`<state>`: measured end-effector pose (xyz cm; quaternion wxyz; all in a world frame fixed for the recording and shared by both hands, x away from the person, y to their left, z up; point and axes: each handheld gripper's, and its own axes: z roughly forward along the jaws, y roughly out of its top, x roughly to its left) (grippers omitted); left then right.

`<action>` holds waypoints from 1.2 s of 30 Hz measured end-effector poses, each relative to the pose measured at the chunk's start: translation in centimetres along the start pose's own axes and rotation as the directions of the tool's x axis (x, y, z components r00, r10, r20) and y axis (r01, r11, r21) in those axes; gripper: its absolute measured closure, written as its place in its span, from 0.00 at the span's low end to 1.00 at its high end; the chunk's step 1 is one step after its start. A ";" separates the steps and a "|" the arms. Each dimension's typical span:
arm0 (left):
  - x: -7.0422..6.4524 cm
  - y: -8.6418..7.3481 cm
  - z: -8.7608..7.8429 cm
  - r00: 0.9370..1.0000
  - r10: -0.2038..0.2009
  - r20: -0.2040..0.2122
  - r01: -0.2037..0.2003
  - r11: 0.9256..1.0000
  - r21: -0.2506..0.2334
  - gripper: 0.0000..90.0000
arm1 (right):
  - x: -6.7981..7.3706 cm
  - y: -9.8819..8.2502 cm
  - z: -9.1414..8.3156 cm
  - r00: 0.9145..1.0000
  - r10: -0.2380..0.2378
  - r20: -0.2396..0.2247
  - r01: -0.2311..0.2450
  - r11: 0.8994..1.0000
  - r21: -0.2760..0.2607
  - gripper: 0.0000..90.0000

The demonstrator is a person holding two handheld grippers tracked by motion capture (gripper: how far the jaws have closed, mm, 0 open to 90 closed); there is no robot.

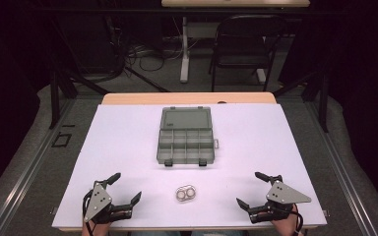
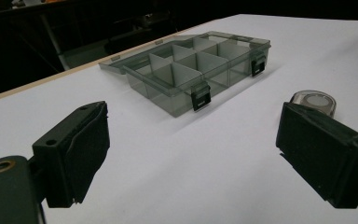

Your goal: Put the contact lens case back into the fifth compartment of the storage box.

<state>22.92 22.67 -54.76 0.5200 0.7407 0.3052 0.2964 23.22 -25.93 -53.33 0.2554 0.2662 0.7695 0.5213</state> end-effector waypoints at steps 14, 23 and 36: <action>-1.1 0.5 1.2 0.999 0.001 0.040 -0.002 1.000 0.013 0.11 | 0.0 -0.1 0.2 1.000 0.007 -0.003 -0.007 1.000 0.008 0.00; -2.0 0.7 2.2 0.997 0.004 0.080 -0.005 1.000 0.020 0.11 | -0.1 -0.1 0.2 1.000 0.003 -0.002 -0.003 1.000 0.010 0.00; -3.2 0.9 3.1 0.991 0.017 0.130 -0.023 0.999 0.043 0.11 | -0.1 -0.1 0.3 1.000 0.003 -0.002 -0.003 1.000 0.013 0.00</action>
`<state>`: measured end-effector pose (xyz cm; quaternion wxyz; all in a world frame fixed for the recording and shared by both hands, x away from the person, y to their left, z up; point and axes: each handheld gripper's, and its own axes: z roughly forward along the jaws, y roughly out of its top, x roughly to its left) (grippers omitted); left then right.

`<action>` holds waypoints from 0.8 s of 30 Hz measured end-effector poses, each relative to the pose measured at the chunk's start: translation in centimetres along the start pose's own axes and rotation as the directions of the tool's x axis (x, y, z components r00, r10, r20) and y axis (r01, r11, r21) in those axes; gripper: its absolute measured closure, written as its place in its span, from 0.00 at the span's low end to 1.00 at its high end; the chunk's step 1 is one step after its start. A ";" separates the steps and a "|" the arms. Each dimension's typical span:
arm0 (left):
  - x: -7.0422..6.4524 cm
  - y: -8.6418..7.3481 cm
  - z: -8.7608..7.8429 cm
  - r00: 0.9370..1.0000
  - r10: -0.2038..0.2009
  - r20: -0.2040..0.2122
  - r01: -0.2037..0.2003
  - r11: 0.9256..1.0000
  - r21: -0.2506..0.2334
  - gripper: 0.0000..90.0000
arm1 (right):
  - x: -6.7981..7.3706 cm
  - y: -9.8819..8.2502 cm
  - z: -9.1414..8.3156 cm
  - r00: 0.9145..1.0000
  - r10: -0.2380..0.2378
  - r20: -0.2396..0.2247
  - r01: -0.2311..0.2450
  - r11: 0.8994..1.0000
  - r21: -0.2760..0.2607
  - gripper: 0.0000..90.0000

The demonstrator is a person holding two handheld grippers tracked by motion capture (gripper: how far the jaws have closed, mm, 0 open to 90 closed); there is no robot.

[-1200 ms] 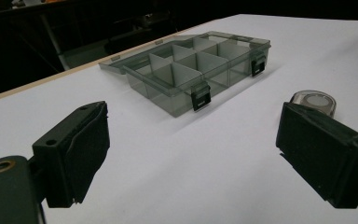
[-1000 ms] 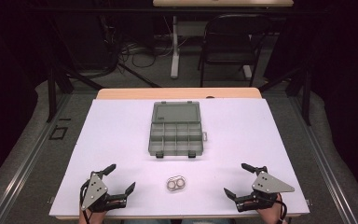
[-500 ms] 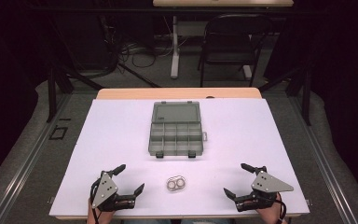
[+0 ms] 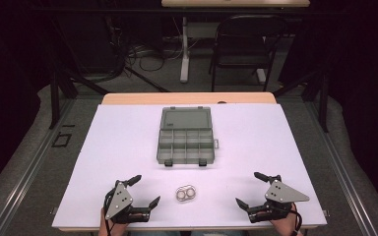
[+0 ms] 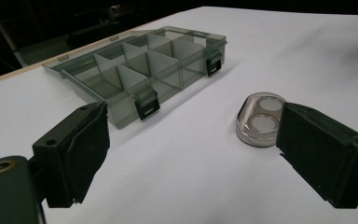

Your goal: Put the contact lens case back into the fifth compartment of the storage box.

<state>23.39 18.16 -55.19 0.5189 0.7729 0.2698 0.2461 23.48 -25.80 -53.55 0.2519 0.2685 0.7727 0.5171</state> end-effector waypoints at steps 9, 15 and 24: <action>-0.4 0.3 0.7 1.000 -0.007 0.030 0.006 0.999 0.034 0.11 | 0.0 0.0 0.1 1.000 0.002 0.000 -0.002 1.000 0.006 0.00; -1.0 0.7 1.6 0.998 -0.004 0.062 0.001 0.998 0.061 0.11 | 0.0 0.0 0.1 1.000 0.002 0.000 -0.002 1.000 0.005 0.00; -1.7 1.1 2.6 0.995 0.004 0.099 -0.012 0.997 0.076 0.11 | 0.0 0.0 0.0 1.000 0.001 0.001 -0.001 1.000 0.002 0.00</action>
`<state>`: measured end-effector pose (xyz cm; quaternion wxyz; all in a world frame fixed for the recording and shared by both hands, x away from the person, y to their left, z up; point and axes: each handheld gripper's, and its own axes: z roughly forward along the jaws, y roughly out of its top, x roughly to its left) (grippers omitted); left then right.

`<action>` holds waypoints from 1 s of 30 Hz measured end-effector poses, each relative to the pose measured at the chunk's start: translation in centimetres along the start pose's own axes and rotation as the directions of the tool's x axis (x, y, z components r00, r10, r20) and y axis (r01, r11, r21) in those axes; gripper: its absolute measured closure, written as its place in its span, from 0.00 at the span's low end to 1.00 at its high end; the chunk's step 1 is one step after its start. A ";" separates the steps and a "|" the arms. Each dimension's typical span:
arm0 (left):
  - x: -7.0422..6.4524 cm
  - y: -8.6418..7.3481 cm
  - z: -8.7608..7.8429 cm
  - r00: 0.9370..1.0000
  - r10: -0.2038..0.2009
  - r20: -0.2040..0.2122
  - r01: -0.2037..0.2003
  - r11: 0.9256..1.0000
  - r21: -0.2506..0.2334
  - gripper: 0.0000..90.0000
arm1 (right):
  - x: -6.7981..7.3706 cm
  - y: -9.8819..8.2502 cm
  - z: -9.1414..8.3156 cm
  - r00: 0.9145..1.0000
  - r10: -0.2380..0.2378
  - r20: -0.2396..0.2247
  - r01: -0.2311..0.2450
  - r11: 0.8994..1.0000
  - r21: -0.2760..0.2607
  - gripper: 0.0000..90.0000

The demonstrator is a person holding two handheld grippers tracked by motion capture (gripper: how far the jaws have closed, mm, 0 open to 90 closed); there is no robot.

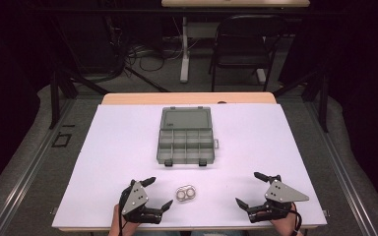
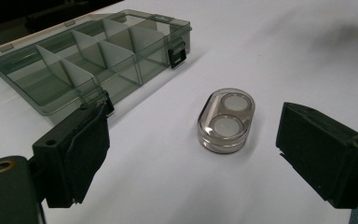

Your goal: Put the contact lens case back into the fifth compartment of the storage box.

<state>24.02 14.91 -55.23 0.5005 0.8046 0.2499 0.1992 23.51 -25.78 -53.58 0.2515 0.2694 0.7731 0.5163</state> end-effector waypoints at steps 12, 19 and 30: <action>-0.6 0.5 1.1 0.999 0.018 0.031 -0.019 0.999 0.028 0.11 | 0.0 0.0 0.0 1.000 -0.001 0.001 0.001 1.000 0.000 0.00; -0.9 0.7 1.9 0.998 0.033 0.061 -0.036 0.998 0.058 0.11 | -0.1 0.0 -0.1 1.000 0.000 0.000 0.000 1.000 0.000 0.00; -0.8 1.3 3.5 0.992 0.056 0.116 -0.069 0.992 0.109 0.11 | -0.1 0.0 0.0 1.000 0.006 -0.003 -0.006 1.000 0.002 0.00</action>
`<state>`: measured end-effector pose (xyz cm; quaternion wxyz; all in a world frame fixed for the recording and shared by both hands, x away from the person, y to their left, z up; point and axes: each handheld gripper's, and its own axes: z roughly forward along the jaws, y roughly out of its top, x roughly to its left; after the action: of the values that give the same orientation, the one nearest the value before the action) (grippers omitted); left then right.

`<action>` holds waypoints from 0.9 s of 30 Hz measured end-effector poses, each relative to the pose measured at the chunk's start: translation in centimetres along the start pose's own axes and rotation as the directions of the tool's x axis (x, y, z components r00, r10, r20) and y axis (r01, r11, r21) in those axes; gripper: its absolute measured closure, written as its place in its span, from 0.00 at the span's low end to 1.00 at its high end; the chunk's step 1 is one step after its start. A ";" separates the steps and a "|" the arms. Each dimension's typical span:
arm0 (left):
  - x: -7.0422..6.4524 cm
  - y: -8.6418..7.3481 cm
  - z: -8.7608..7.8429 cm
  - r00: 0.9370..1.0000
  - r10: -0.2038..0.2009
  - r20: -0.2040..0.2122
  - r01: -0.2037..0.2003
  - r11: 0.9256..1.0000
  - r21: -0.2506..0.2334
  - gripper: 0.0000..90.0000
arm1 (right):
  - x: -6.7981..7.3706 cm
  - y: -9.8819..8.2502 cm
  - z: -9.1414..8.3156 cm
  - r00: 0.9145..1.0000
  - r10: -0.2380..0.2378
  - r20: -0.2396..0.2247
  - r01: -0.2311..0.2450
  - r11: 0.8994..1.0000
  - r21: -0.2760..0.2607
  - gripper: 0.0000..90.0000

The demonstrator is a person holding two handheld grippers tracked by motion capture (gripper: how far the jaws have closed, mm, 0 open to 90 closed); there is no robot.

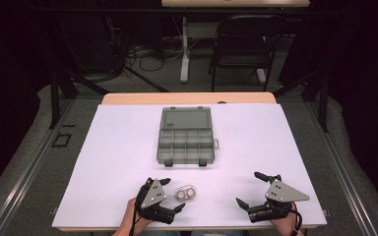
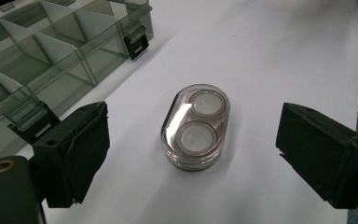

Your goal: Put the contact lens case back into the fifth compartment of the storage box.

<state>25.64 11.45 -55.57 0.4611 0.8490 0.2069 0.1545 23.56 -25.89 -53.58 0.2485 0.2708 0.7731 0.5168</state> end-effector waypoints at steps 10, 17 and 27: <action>0.8 0.6 1.1 0.999 0.005 0.054 -0.008 0.999 0.053 0.13 | -0.1 0.0 0.0 1.000 -0.001 -0.001 0.001 1.000 0.002 0.00; 1.4 0.8 1.8 0.995 0.020 0.101 -0.031 0.994 0.107 0.21 | -0.1 -0.1 0.0 1.000 -0.001 -0.003 0.001 1.000 0.003 0.00; 1.6 1.0 2.7 0.987 0.059 0.149 -0.083 0.984 0.159 0.37 | -0.1 -0.1 0.0 1.000 -0.004 -0.004 0.004 1.000 0.005 0.00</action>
<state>28.47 9.83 -56.03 0.3973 0.8999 0.1547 0.0918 23.66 -25.98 -53.64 0.2474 0.2692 0.7755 0.5148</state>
